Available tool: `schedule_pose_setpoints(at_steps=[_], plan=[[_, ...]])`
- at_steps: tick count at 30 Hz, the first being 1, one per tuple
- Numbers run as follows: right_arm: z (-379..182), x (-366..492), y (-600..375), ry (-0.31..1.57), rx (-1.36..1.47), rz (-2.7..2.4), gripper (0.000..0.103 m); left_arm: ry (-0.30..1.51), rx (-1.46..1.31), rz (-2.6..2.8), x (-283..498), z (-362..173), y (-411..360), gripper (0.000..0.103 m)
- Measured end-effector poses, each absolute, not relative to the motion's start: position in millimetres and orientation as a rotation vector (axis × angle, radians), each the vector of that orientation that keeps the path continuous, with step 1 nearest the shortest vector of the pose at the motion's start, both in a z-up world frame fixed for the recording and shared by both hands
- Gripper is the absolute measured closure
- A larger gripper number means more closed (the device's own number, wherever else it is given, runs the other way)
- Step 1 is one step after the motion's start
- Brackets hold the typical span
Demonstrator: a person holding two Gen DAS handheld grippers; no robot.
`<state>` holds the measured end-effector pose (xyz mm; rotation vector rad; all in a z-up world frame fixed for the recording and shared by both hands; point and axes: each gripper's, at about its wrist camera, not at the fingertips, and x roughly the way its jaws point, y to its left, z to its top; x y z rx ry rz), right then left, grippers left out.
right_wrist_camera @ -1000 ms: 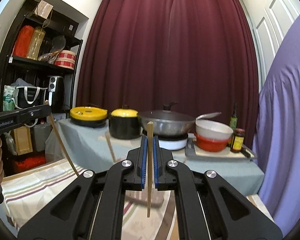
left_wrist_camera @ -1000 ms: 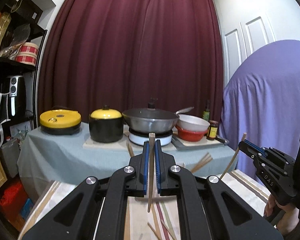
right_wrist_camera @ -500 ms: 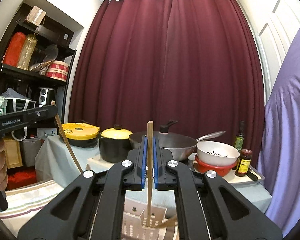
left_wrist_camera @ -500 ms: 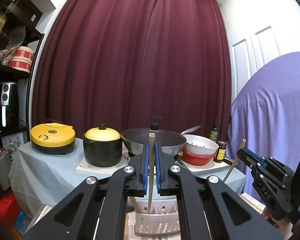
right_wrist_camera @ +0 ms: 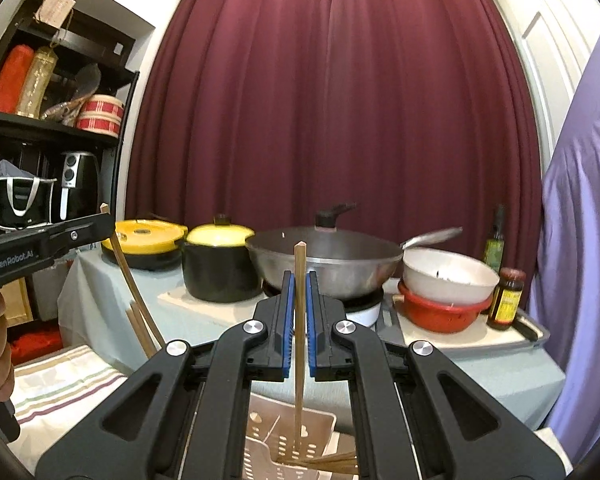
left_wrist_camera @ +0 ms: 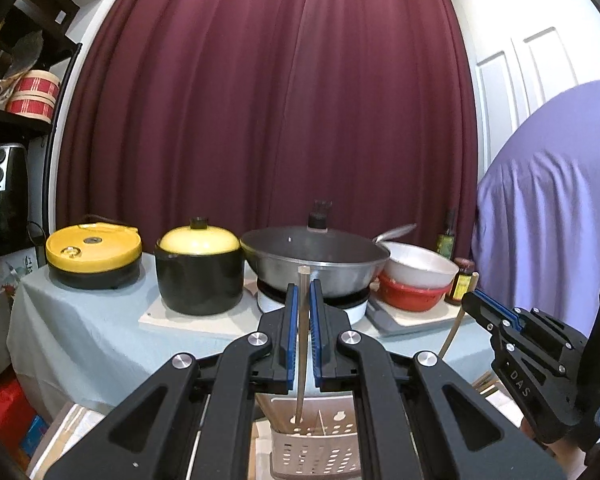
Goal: Organize utensils
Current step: 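Lower the chopsticks into the holder and open both tools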
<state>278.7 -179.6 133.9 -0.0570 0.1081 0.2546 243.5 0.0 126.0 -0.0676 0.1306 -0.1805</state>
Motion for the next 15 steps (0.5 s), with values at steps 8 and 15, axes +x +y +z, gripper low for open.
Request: schedule_pose_setpoints(at_steps=[8,15], plan=[[107.8,297.4,-172.0,0.185,-0.064,0.266,0.097,0.214,-0.081,-0.194,261.6,99.7,-1.6,0.096],[99.2,286.6,-169.9,0.209,-0.069,0.255,0.081,0.243,-0.076,-0.205,252.3,89.8,-4.1,0.07]])
